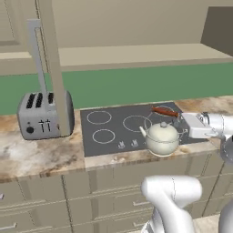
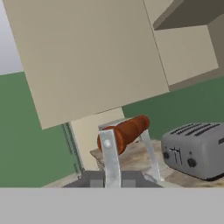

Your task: Open the cabinet, pick the kettle from the cabinet, and place it in the sink.

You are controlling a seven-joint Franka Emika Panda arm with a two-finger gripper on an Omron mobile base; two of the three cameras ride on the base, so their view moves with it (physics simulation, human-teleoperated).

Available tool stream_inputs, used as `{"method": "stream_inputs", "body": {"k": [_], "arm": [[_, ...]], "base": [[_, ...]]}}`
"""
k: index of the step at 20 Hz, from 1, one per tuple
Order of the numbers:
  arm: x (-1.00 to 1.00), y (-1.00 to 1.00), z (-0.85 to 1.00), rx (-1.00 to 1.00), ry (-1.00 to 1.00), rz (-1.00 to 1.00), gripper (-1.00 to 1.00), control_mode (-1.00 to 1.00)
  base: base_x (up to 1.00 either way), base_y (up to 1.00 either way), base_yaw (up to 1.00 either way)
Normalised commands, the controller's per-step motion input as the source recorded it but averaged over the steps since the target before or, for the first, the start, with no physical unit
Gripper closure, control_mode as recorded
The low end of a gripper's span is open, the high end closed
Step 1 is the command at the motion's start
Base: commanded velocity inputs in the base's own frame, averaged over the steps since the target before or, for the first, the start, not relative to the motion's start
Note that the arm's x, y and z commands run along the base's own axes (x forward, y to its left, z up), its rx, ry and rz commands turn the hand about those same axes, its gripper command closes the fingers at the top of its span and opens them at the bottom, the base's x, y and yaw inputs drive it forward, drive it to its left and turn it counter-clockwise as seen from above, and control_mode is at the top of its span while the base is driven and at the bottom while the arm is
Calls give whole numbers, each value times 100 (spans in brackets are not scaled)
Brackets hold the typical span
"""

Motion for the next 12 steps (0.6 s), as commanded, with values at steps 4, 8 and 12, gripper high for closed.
{"method": "stream_inputs", "body": {"k": [4,8,12], "arm": [[0,0,0,0,0,0,100,100],[0,0,0,0,0,0,100,100],[0,0,0,0,0,0,100,100]], "base": [[-56,0,0],[-51,0,4],[-35,0,47]]}}
